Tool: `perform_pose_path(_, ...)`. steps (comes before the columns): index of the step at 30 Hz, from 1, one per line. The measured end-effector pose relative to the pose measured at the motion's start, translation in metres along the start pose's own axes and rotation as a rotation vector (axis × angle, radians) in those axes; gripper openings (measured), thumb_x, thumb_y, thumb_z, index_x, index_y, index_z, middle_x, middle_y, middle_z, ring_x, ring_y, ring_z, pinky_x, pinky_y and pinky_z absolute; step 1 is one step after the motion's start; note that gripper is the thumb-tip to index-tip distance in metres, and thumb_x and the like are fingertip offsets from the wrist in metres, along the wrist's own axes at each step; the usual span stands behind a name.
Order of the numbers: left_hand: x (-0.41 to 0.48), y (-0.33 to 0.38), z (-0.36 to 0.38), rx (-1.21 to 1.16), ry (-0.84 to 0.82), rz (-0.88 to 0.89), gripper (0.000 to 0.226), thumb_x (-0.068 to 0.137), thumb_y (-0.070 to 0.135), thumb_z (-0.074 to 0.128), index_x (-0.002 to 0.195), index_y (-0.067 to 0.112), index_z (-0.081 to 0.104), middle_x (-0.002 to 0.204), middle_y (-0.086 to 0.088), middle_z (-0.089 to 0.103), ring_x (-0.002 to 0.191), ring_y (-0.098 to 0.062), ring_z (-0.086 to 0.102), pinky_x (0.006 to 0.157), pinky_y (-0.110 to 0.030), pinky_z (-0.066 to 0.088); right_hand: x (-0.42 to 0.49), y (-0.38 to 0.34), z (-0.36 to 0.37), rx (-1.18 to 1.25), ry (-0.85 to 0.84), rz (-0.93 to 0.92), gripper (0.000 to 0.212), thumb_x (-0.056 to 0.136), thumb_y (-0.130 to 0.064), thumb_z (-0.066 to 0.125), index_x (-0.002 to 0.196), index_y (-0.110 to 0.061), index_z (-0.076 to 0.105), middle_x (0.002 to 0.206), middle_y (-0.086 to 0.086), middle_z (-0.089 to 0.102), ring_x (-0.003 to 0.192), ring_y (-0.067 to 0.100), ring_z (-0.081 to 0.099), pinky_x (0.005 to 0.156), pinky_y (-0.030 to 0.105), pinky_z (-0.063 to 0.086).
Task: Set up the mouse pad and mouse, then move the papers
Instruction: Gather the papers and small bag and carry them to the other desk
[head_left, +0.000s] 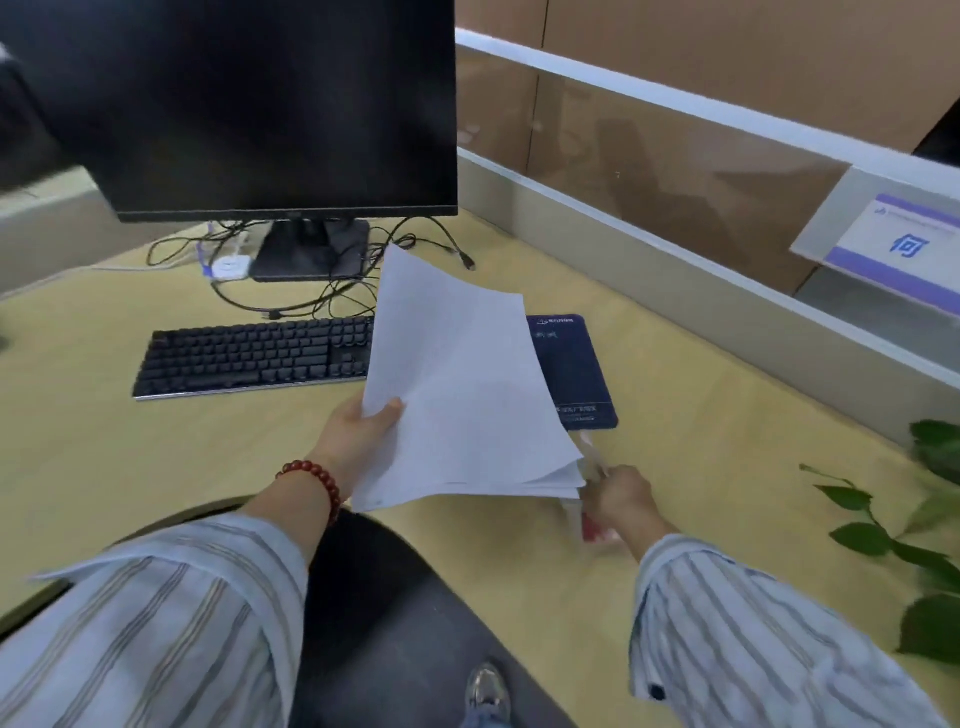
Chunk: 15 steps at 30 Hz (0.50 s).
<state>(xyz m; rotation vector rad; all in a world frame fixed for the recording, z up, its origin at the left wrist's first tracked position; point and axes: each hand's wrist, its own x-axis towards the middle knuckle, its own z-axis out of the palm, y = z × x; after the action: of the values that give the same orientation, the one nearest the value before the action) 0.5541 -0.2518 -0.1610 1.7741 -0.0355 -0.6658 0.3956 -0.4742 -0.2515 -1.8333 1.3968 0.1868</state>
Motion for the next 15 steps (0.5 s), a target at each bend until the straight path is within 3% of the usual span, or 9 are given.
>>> perform_pose_path(3, 0.004, 0.013, -0.028, 0.010, 0.071, -0.001, 0.032, 0.094, 0.023, 0.053, 0.123, 0.010, 0.058, 0.106, -0.010, 0.066, 0.089, -0.029, 0.063, 0.078, -0.038, 0.053, 0.000, -0.059, -0.041, 0.541, 0.096, 0.050, 0.047, 0.082, -0.028, 0.070, 0.119, -0.004, 0.055, 0.101, 0.009, 0.060, 0.084, 0.028, 0.059, 0.066, 0.030, 0.050)
perform_pose_path(6, 0.011, 0.037, -0.043, -0.026, 0.098, 0.032, 0.031, 0.095, 0.023, 0.052, 0.123, 0.011, 0.058, 0.107, -0.010, 0.066, 0.087, -0.028, 0.062, 0.075, -0.035, 0.051, -0.007, -0.142, -0.068, 0.800, 0.028, -0.105, 0.043, 0.078, -0.031, 0.074, 0.112, -0.012, 0.058, 0.102, 0.004, 0.064, 0.093, 0.026, 0.063, 0.088, 0.034, 0.053)
perform_pose_path(7, 0.013, 0.047, -0.045, -0.031, 0.110, 0.045, 0.031, 0.095, 0.023, 0.051, 0.123, 0.011, 0.058, 0.107, -0.010, 0.066, 0.088, -0.028, 0.062, 0.076, -0.035, 0.050, -0.013, -0.171, -0.070, 0.812, -0.042, -0.192, 0.041, 0.077, -0.030, 0.074, 0.112, -0.013, 0.061, 0.102, 0.003, 0.066, 0.092, 0.025, 0.065, 0.088, 0.035, 0.054)
perform_pose_path(11, 0.027, 0.093, -0.051, -0.060, 0.170, 0.093, 0.034, 0.094, 0.024, 0.053, 0.124, 0.008, 0.057, 0.115, -0.013, 0.066, 0.094, -0.029, 0.062, 0.083, -0.038, 0.051, -0.060, -0.263, -0.042, 0.667, -0.374, -0.461, 0.046, 0.067, -0.036, 0.082, 0.102, -0.016, 0.059, 0.094, 0.005, 0.072, 0.070, 0.018, 0.070, 0.068, 0.033, 0.057)
perform_pose_path(14, 0.034, 0.125, -0.064, -0.073, 0.237, 0.149, 0.034, 0.094, 0.026, 0.054, 0.122, 0.006, 0.058, 0.108, -0.014, 0.067, 0.091, -0.029, 0.063, 0.089, -0.044, 0.053, -0.072, -0.304, -0.007, 0.456, -0.423, -0.573, 0.059, 0.047, -0.058, 0.074, 0.087, -0.025, 0.047, 0.106, 0.009, 0.071, 0.089, 0.030, 0.071, 0.085, 0.048, 0.057)
perform_pose_path(15, 0.036, 0.132, -0.070, -0.080, 0.261, 0.163, 0.035, 0.094, 0.028, 0.053, 0.121, 0.006, 0.059, 0.104, -0.013, 0.066, 0.091, -0.029, 0.063, 0.090, -0.044, 0.053, -0.076, -0.315, 0.000, 0.410, -0.406, -0.619, 0.057, 0.051, -0.060, 0.069, 0.089, -0.025, 0.045, 0.110, 0.010, 0.069, 0.092, 0.032, 0.071, 0.083, 0.050, 0.057)
